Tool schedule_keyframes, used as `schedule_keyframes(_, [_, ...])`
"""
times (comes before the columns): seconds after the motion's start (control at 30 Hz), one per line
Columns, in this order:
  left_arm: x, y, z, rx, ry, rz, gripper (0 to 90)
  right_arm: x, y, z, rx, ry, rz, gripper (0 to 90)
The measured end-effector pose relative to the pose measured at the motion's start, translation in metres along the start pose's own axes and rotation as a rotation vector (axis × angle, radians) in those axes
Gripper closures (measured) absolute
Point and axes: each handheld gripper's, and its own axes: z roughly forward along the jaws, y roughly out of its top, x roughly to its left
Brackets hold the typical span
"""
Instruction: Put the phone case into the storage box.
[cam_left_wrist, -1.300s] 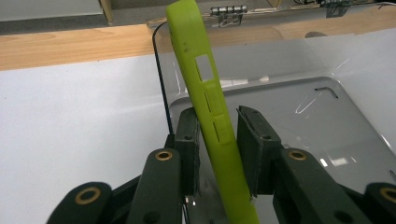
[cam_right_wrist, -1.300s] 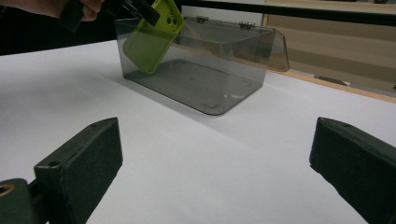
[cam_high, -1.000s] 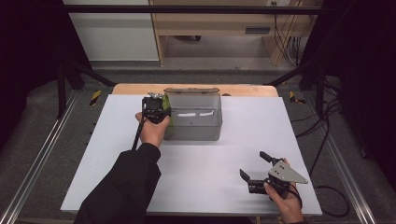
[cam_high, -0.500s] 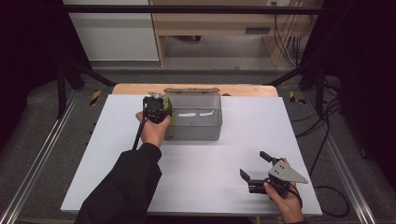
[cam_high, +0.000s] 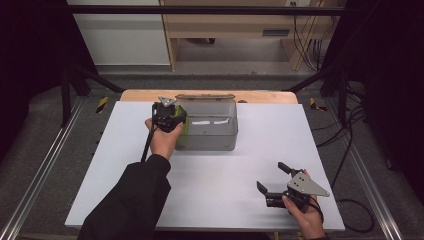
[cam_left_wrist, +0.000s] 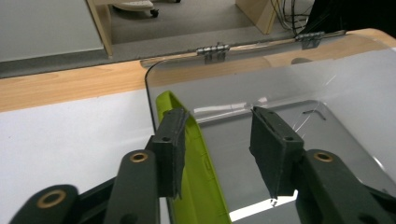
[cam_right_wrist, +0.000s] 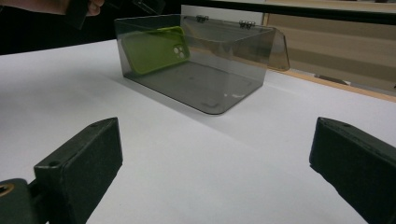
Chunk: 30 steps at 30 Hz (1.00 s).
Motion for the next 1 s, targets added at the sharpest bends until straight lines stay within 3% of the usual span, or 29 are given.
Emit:
schedule_keyframes(0.27, [-0.007,0.001,-0.001,-0.027,-0.021,0.031,43.0,0.000,0.000,0.000,0.001,0.000,-0.002,2.8])
schedule_keyframes(0.57, [-0.009,0.002,-0.002,-0.043,-0.032,0.023,24.1,0.000,0.000,0.000,0.000,-0.001,0.000,2.8])
schedule_keyframes(0.8, [-0.011,0.002,-0.001,-0.049,-0.102,0.048,15.6,0.000,0.000,0.000,0.000,0.000,-0.003,2.8])
schedule_keyframes(0.9, [-0.013,0.002,-0.001,-0.063,-0.106,0.068,11.9,0.001,0.000,0.000,0.001,-0.001,0.000,2.7])
schedule_keyframes(1.0, [-0.013,0.002,-0.001,-0.083,-0.116,0.058,8.6,0.001,0.000,0.000,0.000,-0.002,-0.001,2.7])
